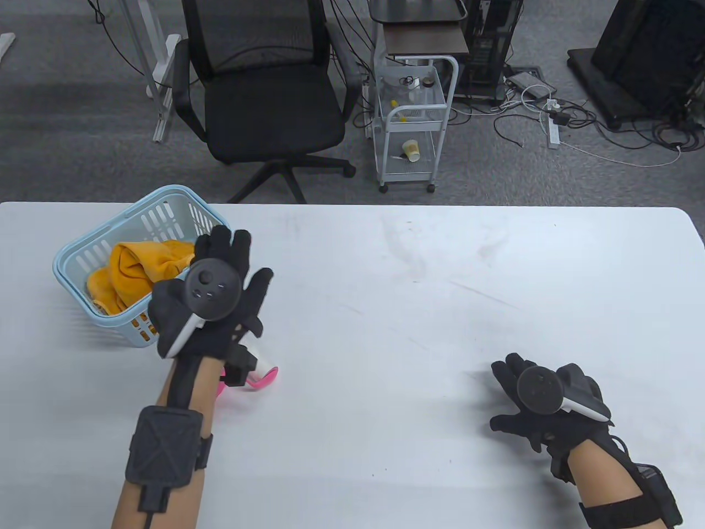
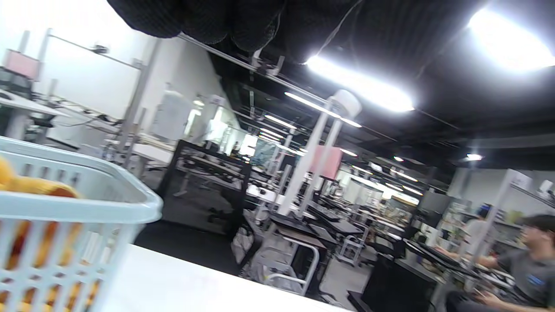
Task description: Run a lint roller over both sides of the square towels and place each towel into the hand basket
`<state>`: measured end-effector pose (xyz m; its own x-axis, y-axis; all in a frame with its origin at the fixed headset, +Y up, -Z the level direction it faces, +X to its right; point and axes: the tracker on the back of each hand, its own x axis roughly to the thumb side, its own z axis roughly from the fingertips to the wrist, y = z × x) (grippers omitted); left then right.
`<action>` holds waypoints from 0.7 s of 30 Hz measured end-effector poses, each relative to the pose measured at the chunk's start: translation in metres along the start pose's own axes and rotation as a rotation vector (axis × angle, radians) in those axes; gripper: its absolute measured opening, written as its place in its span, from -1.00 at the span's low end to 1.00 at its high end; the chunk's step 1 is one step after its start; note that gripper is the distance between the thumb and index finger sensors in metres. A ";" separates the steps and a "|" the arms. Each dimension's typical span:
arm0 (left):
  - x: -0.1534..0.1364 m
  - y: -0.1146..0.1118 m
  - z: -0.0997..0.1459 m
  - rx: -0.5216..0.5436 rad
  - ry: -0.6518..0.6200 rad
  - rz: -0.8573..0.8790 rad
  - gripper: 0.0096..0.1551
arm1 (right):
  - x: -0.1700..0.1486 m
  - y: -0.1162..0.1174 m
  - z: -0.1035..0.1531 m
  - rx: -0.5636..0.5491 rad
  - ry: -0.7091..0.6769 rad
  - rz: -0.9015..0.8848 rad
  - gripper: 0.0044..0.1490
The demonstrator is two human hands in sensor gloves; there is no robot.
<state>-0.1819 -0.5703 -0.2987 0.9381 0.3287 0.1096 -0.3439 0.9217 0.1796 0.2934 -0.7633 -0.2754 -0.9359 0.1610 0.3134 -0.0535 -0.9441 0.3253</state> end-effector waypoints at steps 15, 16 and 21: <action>0.037 -0.138 0.064 -0.125 -0.066 -0.035 -0.21 | -0.002 -0.004 -0.004 0.002 0.036 0.007 0.25; 0.037 -0.139 0.064 -0.146 -0.072 -0.052 -0.21 | 0.000 -0.009 -0.004 -0.001 0.039 0.013 0.25; 0.037 -0.138 0.068 -0.100 -0.096 -0.072 -0.21 | 0.022 -0.064 0.003 -0.114 0.071 -0.005 0.20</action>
<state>-0.1028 -0.6996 -0.2528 0.9503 0.2441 0.1935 -0.2654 0.9597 0.0925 0.2771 -0.6980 -0.2866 -0.9575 0.1493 0.2469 -0.0941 -0.9705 0.2222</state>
